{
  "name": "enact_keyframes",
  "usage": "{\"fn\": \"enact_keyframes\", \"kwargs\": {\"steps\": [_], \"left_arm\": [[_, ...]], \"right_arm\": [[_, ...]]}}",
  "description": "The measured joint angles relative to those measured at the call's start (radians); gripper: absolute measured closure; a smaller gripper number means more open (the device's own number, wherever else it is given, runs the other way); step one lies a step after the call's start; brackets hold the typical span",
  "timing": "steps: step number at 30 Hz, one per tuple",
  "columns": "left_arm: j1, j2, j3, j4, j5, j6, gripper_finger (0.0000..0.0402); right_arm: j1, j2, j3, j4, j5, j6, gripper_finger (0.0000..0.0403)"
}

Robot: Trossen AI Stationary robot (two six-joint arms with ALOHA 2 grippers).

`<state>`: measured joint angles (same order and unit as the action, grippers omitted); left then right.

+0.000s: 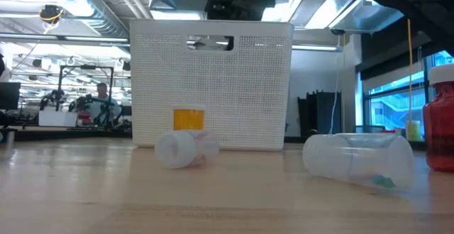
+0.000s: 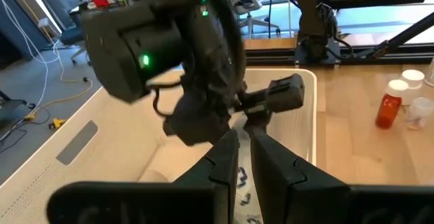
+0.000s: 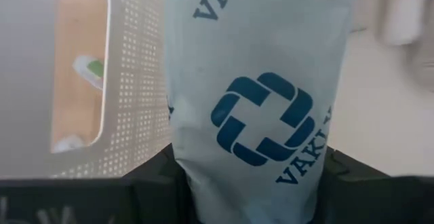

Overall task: Pick & place medical supplies in basket/bin
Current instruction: Put the white mailer bag into the white bin

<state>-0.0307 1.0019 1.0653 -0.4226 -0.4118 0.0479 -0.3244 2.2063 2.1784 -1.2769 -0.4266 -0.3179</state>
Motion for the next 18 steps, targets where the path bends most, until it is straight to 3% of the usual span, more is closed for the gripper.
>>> {"fn": "enact_keyframes", "kwargs": {"steps": [18], "left_arm": [[0.0,0.0,0.0,-0.004,-0.017,0.001,0.0368]], "right_arm": [[0.0,0.067,-0.001,-0.004,-0.041,-0.005,0.0235]]}}
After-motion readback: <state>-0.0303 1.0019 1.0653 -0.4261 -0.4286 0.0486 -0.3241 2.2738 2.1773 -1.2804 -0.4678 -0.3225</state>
